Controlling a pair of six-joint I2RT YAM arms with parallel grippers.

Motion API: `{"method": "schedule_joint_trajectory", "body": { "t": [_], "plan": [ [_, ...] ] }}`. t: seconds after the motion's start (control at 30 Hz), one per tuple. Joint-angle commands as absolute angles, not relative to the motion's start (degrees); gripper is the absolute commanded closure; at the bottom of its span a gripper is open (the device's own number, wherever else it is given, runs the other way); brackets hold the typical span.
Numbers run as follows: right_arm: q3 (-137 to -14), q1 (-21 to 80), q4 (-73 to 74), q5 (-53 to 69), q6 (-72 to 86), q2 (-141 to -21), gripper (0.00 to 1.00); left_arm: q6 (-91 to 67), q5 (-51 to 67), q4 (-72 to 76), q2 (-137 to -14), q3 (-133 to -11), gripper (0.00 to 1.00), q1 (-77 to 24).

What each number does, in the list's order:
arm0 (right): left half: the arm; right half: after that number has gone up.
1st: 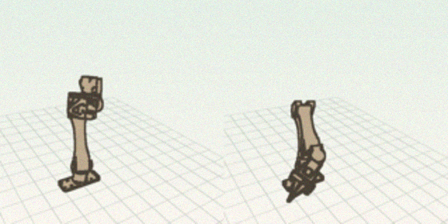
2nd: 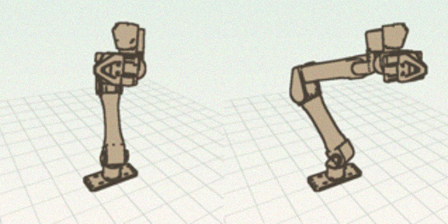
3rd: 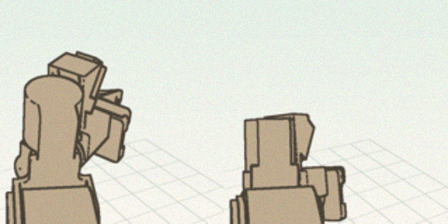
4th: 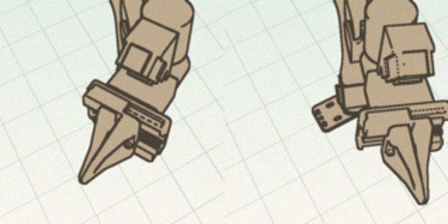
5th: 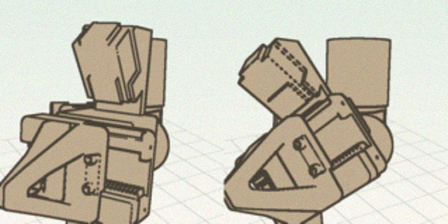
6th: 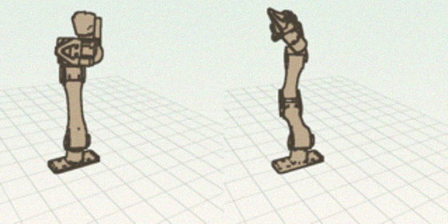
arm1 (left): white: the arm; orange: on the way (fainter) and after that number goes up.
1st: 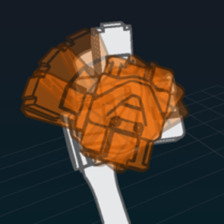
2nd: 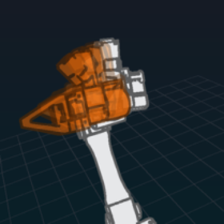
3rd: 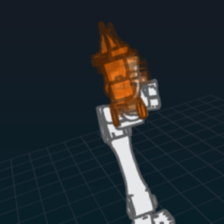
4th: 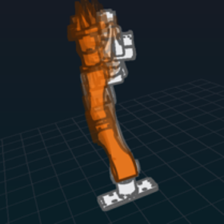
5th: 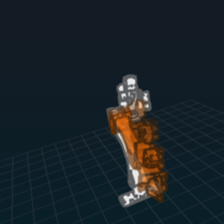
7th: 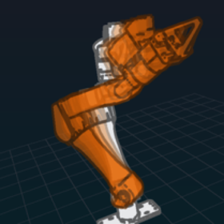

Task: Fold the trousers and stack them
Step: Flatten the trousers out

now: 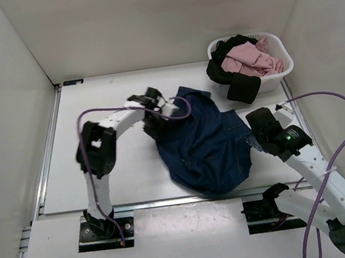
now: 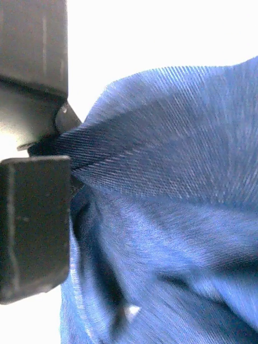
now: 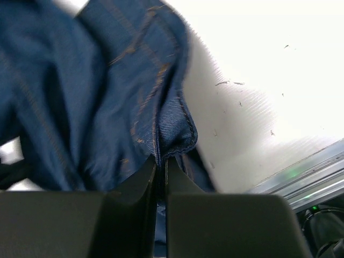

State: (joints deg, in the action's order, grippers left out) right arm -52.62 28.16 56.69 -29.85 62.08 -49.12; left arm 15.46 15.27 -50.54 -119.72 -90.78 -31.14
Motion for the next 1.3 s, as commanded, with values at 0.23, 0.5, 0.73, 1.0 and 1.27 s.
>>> {"method": "schedule_joint_trajectory", "body": {
  "t": [0.23,0.5,0.73,1.0,1.27],
  "plan": [
    [-52.47,34.61,48.35,-30.32,55.9,-52.47,1.0,30.59,-24.61,-66.86,-81.31,-80.6,0.86,-22.24],
    [-51.94,40.08,44.13,-30.32,55.99,-58.79,1.0,30.83,-19.55,-74.45,-91.79,-87.96,0.86,-22.24],
    [-53.61,37.45,44.37,-31.9,56.51,-61.52,1.0,29.02,-8.12,-75.32,-127.64,-120.25,0.31,-22.24],
    [-50.46,36.12,44.57,-31.3,58.27,-62.14,1.0,22.59,-0.1,-71.56,-112.79,-109.62,0.0,-11.63],
    [-49.92,35.6,45.62,-30.77,56.51,-63.36,1.0,25.31,4.74,-60.05,-92.02,-76.79,0.0,15.2]
  ]
}}
